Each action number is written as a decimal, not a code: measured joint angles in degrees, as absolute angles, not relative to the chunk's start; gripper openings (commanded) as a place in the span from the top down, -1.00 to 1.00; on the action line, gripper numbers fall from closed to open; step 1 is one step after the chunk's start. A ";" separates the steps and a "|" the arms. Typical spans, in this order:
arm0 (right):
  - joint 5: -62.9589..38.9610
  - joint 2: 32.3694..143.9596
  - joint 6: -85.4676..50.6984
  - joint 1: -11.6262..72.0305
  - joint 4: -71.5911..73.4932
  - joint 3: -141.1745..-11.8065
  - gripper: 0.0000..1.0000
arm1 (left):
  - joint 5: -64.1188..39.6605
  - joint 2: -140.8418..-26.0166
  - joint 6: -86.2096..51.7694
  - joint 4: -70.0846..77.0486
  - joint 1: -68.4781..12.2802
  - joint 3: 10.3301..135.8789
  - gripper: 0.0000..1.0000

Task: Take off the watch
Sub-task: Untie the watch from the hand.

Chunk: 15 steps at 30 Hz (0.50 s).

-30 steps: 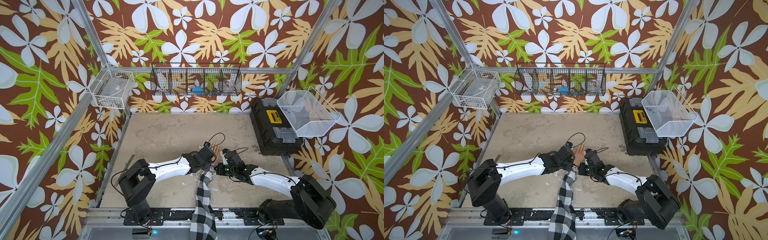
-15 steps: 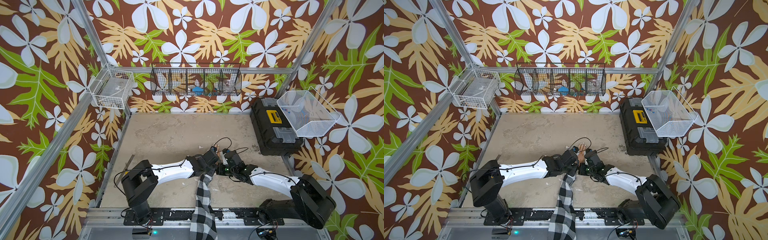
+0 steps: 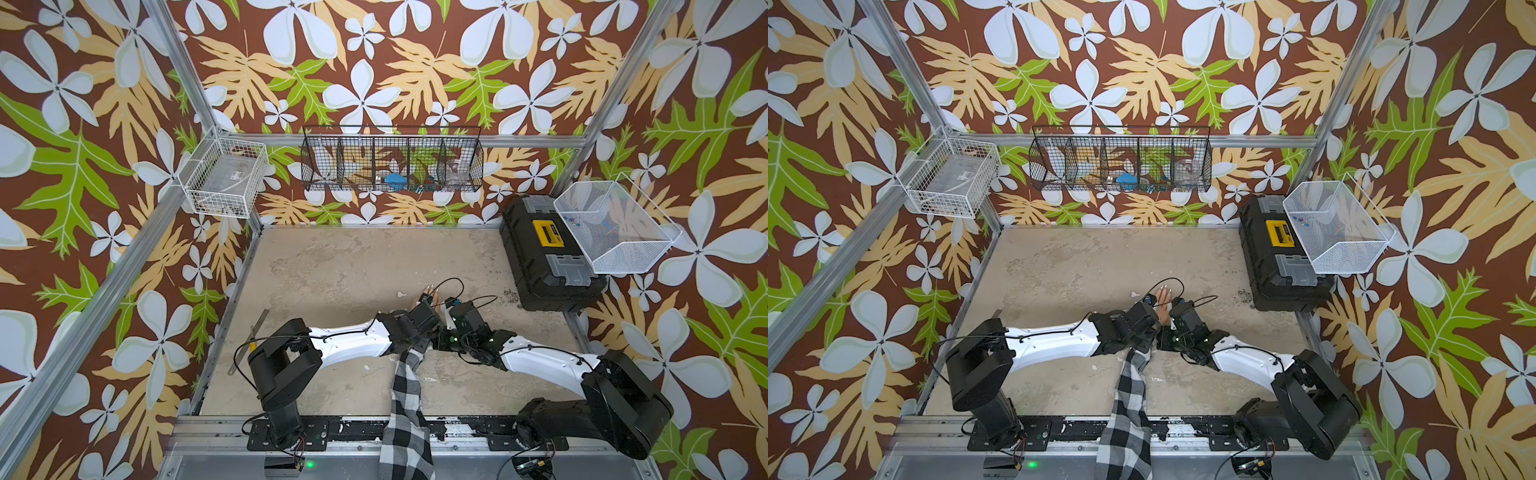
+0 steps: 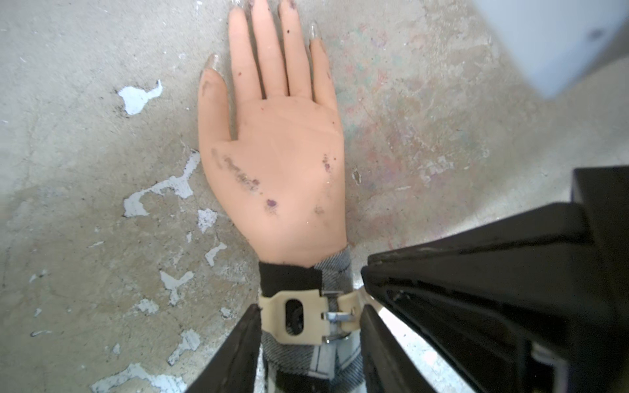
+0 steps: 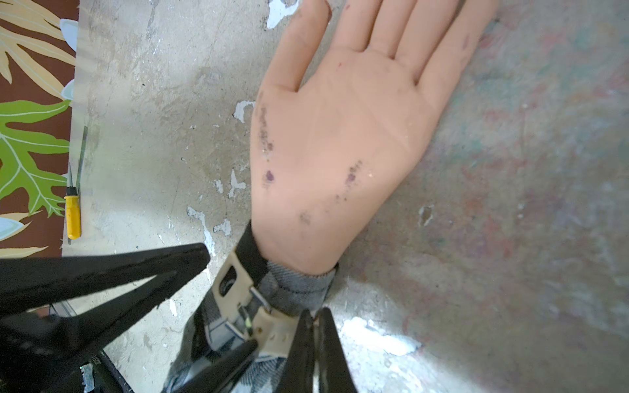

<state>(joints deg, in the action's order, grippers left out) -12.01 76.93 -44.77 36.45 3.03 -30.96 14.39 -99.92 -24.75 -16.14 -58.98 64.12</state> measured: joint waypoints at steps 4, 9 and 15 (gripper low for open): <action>-12.01 76.82 -44.77 36.45 3.33 -30.85 1.00 | 15.35 -100.01 -25.06 -16.51 -59.02 64.38 0.03; -12.01 76.82 -44.77 36.47 3.38 -30.85 1.00 | 17.69 -100.01 -25.21 -16.73 -58.94 64.77 0.02; -11.99 76.82 -44.77 36.49 3.36 -30.85 1.00 | 19.25 -99.72 -25.08 -16.99 -57.23 64.20 0.02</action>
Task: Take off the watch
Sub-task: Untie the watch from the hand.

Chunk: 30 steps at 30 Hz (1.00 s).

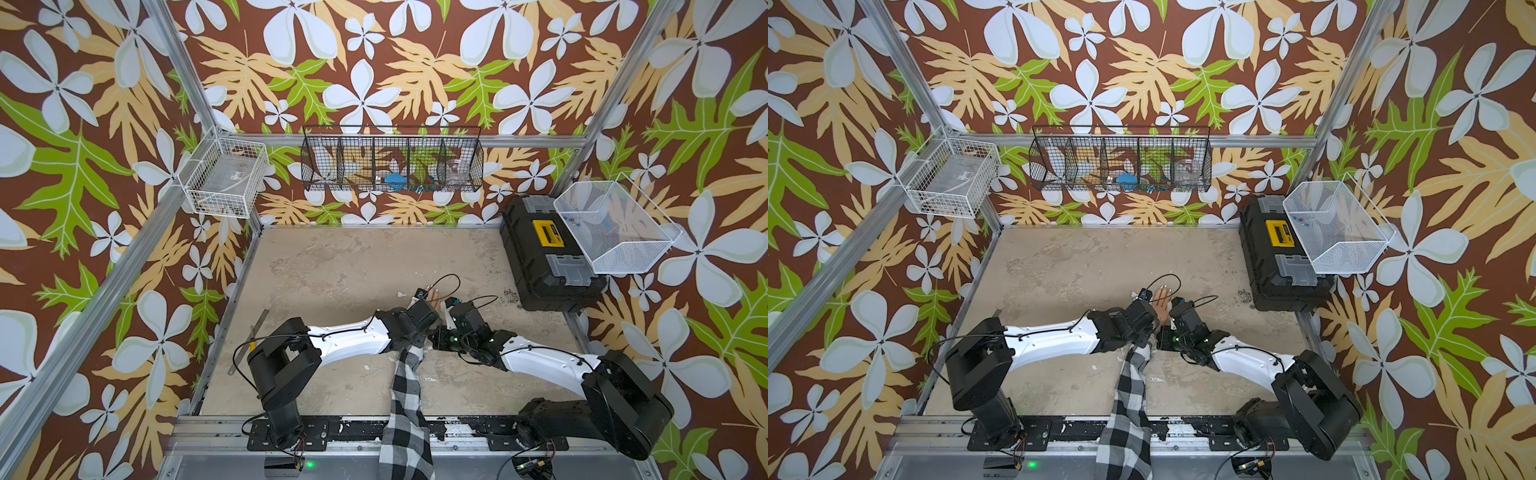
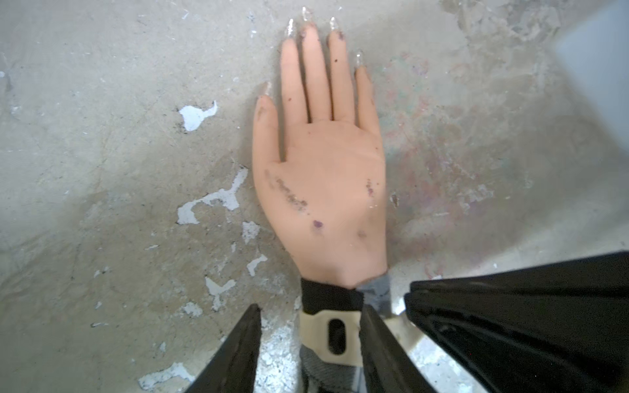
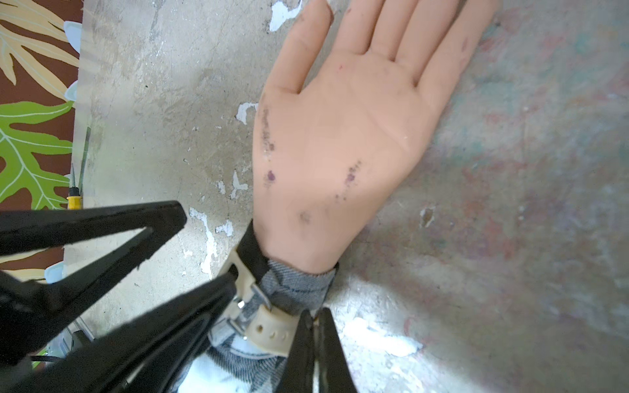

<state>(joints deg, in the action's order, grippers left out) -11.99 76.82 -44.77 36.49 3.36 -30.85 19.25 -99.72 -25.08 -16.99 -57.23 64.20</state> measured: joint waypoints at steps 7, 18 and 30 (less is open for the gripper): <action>-12.01 76.82 -44.77 36.47 3.33 -30.87 1.00 | 19.64 -98.08 -24.36 -17.19 -55.59 62.52 0.02; -12.36 75.64 -44.40 36.45 0.45 -35.64 1.00 | 15.27 -92.49 -25.32 -13.45 -54.68 57.06 0.01; -15.03 78.76 -40.97 36.49 -3.31 -42.48 1.00 | 8.69 -90.87 -29.56 -5.61 -53.69 50.43 0.01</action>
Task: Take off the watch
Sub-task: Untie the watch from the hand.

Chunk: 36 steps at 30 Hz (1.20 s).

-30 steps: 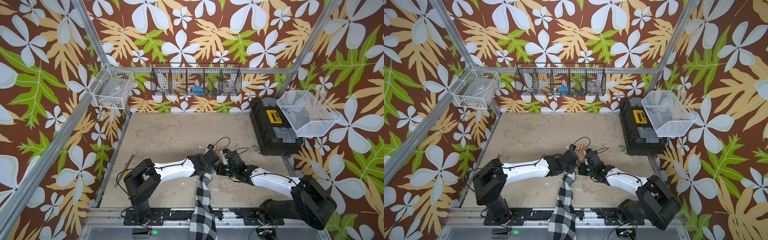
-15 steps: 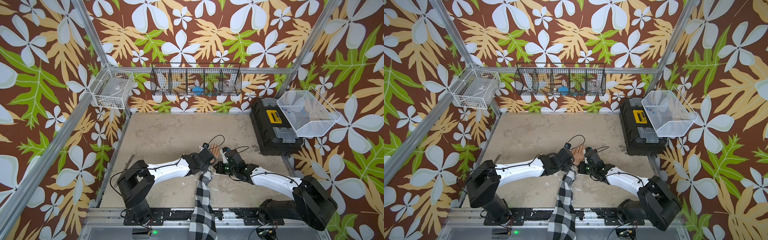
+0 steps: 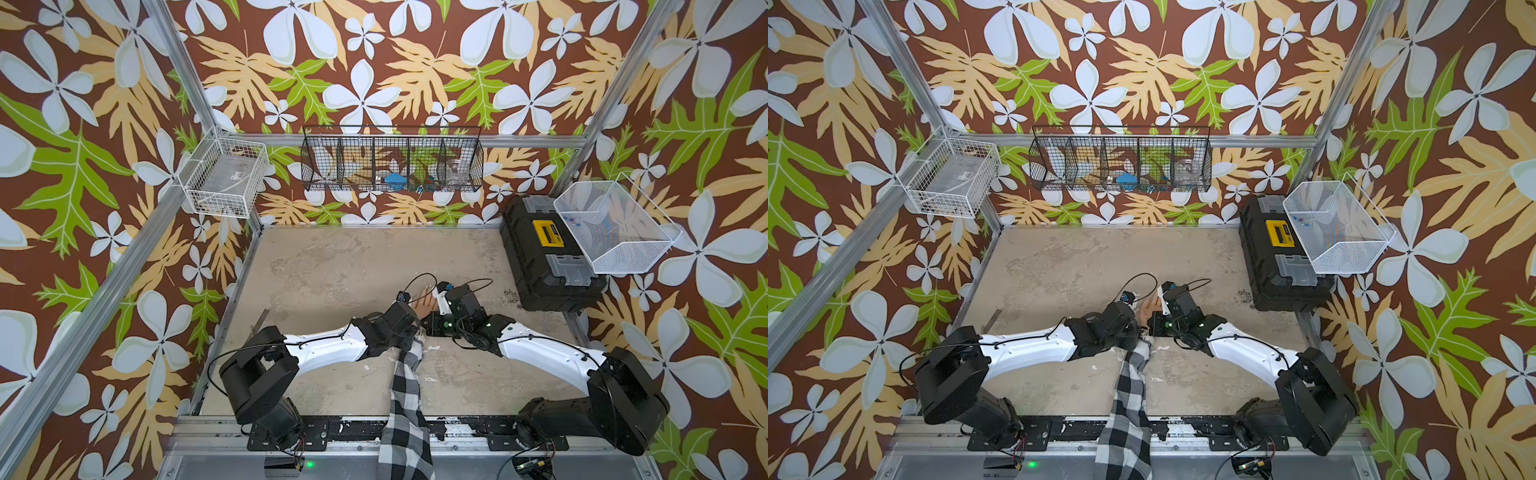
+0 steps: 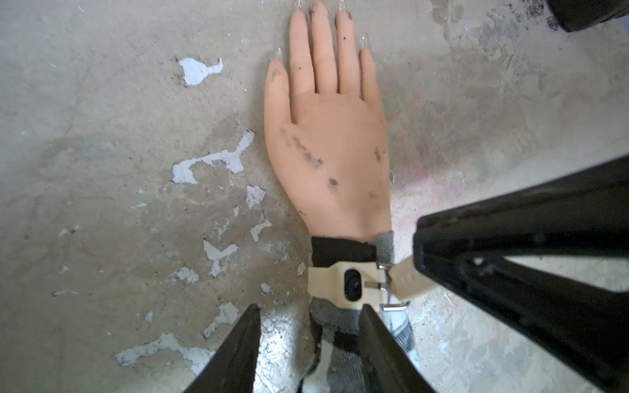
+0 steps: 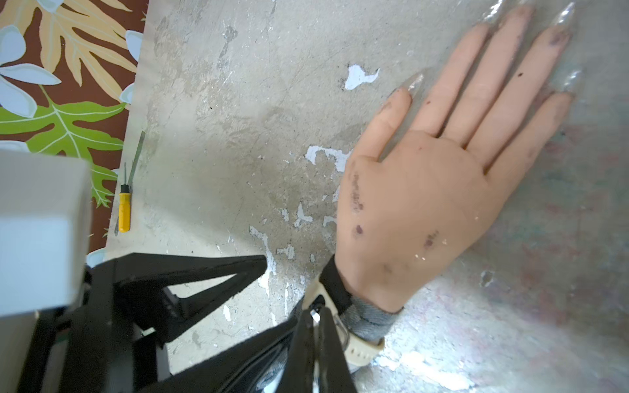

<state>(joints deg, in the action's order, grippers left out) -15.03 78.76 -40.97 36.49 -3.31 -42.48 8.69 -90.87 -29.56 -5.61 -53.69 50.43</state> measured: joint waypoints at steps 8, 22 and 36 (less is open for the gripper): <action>-17.21 82.04 -39.62 36.75 -5.34 -46.33 0.33 | 7.35 -90.74 -31.42 -0.12 -53.65 47.03 0.02; -19.35 72.05 -46.15 36.49 -5.08 -40.34 -0.42 | 7.01 -89.27 -32.91 4.60 -53.63 43.48 0.03; -25.50 74.85 -59.96 36.38 9.98 -31.29 -0.42 | 5.98 -87.39 -34.72 6.61 -52.82 40.53 0.04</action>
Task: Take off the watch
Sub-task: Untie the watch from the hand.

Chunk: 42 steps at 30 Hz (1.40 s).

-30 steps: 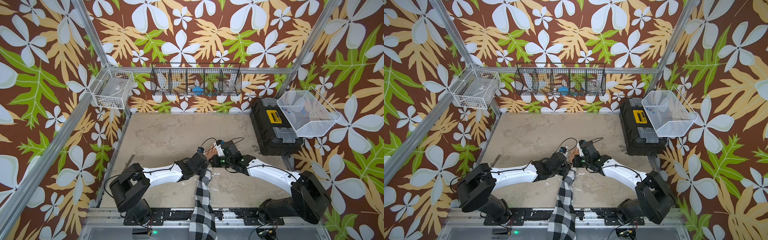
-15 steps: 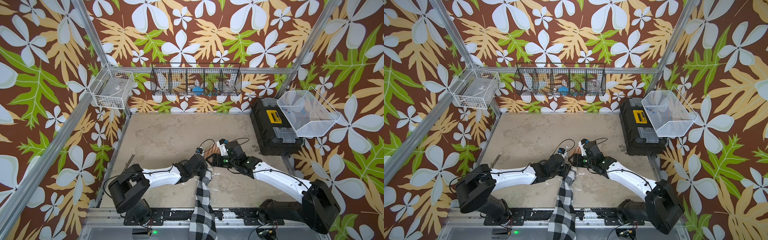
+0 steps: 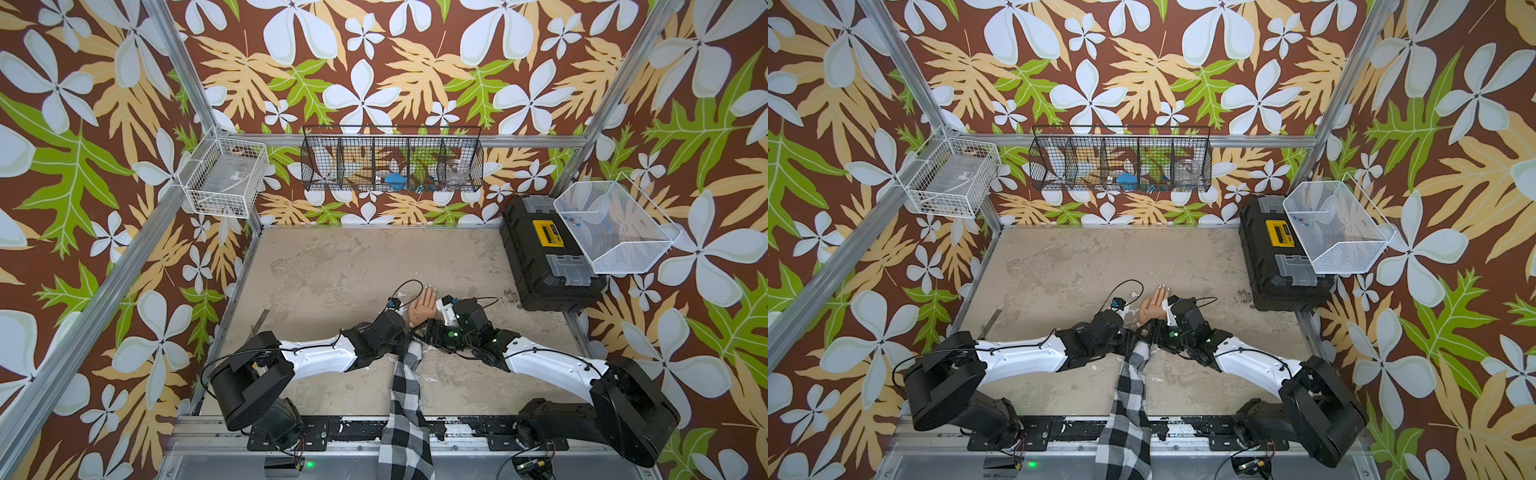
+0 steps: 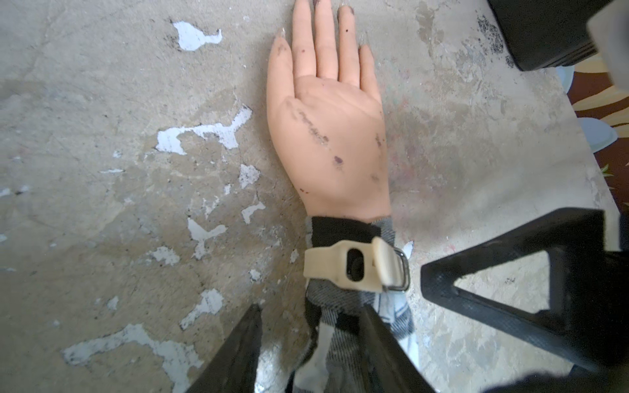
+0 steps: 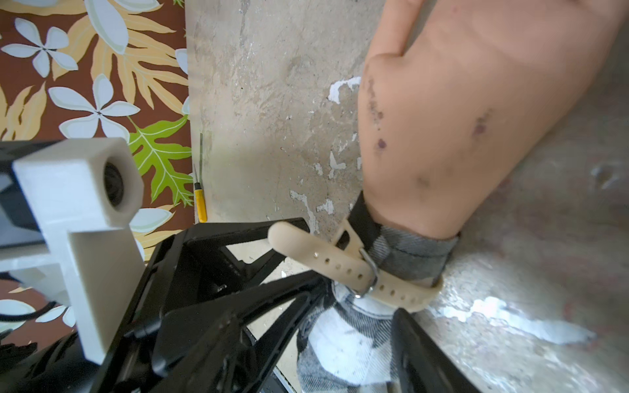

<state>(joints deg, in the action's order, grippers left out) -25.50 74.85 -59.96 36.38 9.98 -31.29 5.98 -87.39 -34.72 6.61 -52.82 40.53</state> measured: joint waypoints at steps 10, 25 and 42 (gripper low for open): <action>-26.15 76.66 -62.39 36.34 14.55 -30.98 -0.40 | 5.63 -87.35 -35.51 7.31 -52.77 40.01 0.05; -26.55 75.18 -65.56 36.32 17.91 -28.14 -0.39 | 5.30 -87.39 -35.73 7.42 -52.75 40.12 0.07; -26.55 76.47 -65.49 35.64 18.26 -28.05 -0.38 | 4.43 -87.81 -35.73 7.44 -52.75 40.56 0.08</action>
